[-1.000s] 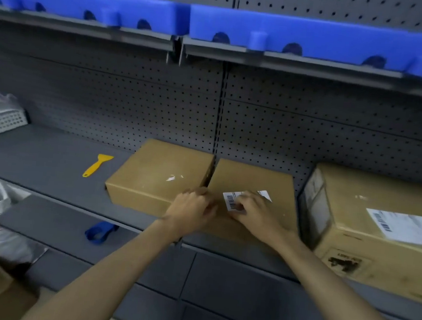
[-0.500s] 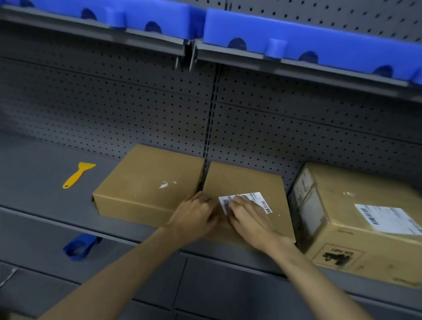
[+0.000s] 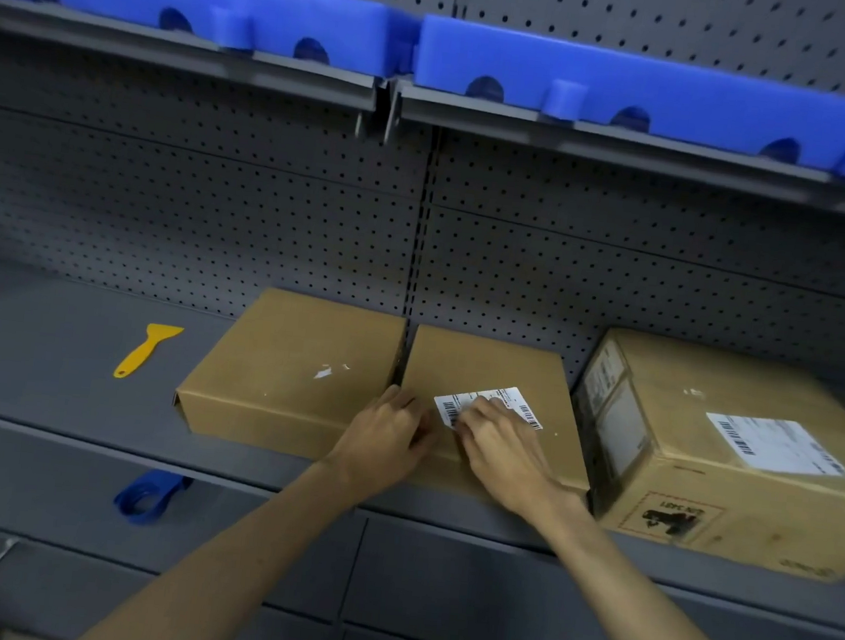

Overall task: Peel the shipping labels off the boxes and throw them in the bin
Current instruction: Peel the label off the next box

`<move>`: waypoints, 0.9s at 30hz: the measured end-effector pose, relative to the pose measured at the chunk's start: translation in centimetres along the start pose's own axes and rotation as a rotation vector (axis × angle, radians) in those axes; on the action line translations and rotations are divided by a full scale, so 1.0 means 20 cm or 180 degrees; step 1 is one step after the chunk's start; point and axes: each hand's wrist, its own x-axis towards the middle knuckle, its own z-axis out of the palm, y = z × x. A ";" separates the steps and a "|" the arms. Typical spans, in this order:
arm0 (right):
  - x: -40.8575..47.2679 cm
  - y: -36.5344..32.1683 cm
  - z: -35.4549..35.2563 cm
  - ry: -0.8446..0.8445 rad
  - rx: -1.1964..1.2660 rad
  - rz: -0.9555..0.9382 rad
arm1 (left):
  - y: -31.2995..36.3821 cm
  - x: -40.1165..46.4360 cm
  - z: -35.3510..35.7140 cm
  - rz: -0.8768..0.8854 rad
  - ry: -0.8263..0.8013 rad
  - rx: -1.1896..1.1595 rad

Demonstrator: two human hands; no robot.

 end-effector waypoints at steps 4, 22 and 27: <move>0.01 -0.01 0.00 0.0051 -0.0069 0.0013 | -0.01 0.01 -0.01 0.0014 -0.0141 0.0012; 0.05 0.05 -0.08 0.0194 0.0066 0.0237 | 0.00 0.02 -0.01 -0.0201 -0.0341 0.0067; 0.01 0.01 -0.01 0.0092 -0.0295 -0.0216 | 0.00 0.02 0.01 -0.0130 -0.0249 0.0095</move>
